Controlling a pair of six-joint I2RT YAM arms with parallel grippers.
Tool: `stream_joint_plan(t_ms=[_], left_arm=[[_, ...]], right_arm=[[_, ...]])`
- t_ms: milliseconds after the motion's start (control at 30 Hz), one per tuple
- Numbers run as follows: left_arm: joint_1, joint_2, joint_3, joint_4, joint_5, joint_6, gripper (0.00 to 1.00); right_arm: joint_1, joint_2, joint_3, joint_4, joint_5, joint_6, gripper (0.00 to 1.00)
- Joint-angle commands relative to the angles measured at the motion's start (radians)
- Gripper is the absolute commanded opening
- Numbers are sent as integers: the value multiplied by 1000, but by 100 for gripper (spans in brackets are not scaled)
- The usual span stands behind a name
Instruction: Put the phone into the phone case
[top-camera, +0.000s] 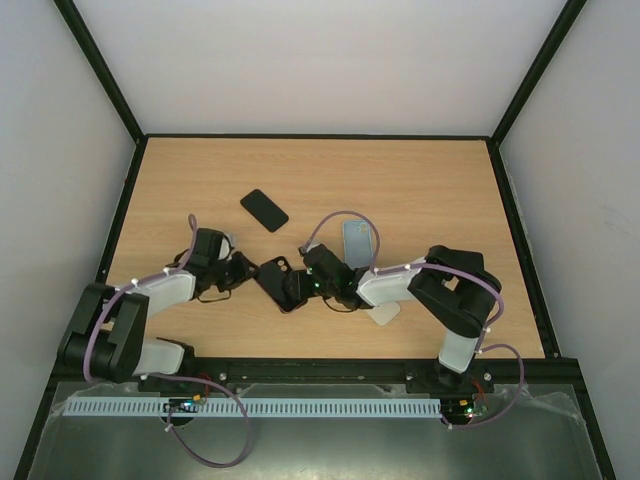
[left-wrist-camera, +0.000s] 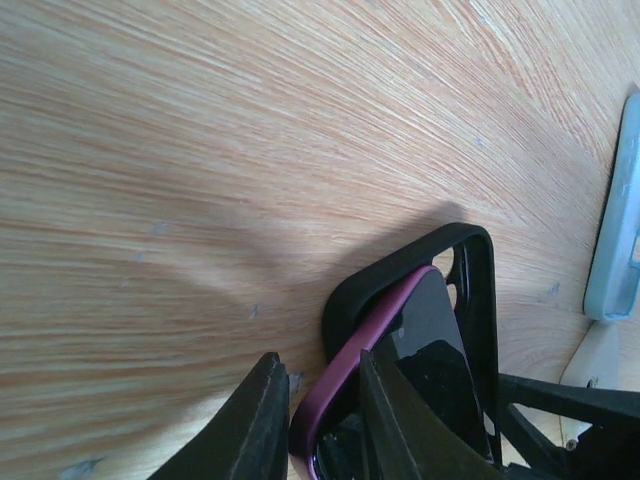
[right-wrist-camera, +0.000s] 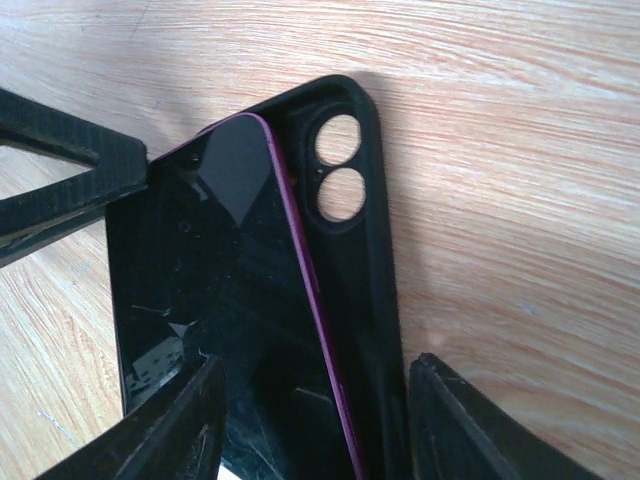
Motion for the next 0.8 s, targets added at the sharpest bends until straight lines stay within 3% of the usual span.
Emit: stream_joint_plan(t_ms=[0,200,467,767], left_arm=[[-35,58,44,47,-6,-8,19],[-88,119,127,60,1,-9,16],[-91,48,132,-21,-77,6,46],[-113,-14,33,-56,-43,-15,44]], right_arm=[[4,24,-23,25,-32,22,45],[3,-21,-82,71,-52,97,40],[2,-87,-199,158,-25,227,35],[4,-75,-212,200,-81,259,29]])
